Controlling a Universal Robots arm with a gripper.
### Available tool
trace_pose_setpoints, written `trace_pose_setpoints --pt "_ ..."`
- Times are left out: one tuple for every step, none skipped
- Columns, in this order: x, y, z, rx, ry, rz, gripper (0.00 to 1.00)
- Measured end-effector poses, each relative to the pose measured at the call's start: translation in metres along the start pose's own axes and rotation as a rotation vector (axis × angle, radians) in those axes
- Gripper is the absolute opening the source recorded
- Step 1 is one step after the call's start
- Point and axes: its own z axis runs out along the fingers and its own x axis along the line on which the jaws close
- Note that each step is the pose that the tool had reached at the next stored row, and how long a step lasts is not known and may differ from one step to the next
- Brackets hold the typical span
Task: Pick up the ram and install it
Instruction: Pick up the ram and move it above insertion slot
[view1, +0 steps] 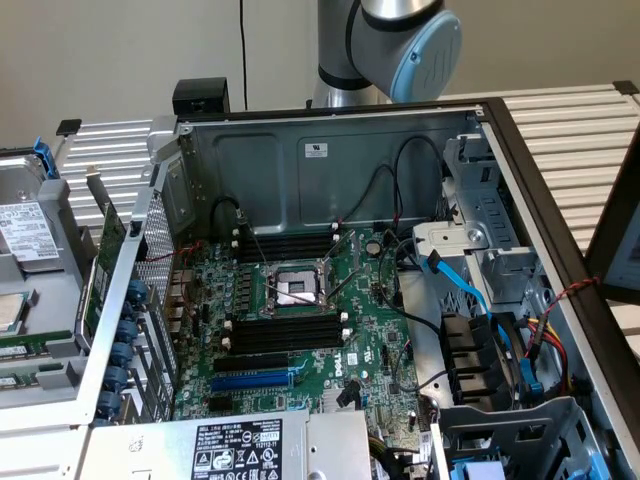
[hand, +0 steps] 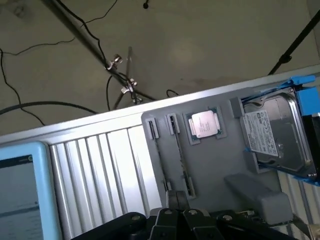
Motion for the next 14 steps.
trace_pose_setpoints --pt "0.0000 0.0000 0.0001 0.0001 0.0009 -0.018 0.11" --pt "0.0000 0.0000 0.0001 0.0002 0.0018 -0.036 0.11" --pt "0.0000 0.0000 0.0002 0.0004 0.0027 -0.054 0.11" --pt "0.0000 0.0000 0.0003 0.0005 0.0035 -0.072 0.11" --pt "0.0000 0.0000 0.0003 0.0006 0.0045 -0.090 0.11" --pt "0.0000 0.0000 0.0004 0.0007 0.0054 -0.108 0.11" --pt "0.0000 0.0000 0.0005 0.0008 0.0064 -0.127 0.11" --pt "0.0000 0.0000 0.0005 0.0009 0.0072 -0.144 0.11" --pt "0.0000 0.0000 0.0007 0.0011 0.0081 -0.164 0.11" --pt "0.0000 0.0000 0.0007 0.0012 0.0091 -0.182 0.11" --pt "0.0000 0.0000 0.0007 0.0012 0.0101 -0.200 0.11" --pt "0.0000 0.0000 0.0009 0.0014 0.0109 -0.217 0.11" --pt "0.0000 -0.0001 0.0009 0.0015 0.0119 -0.236 0.11" --pt "0.0000 0.0000 0.0010 0.0016 0.0128 -0.254 0.11"
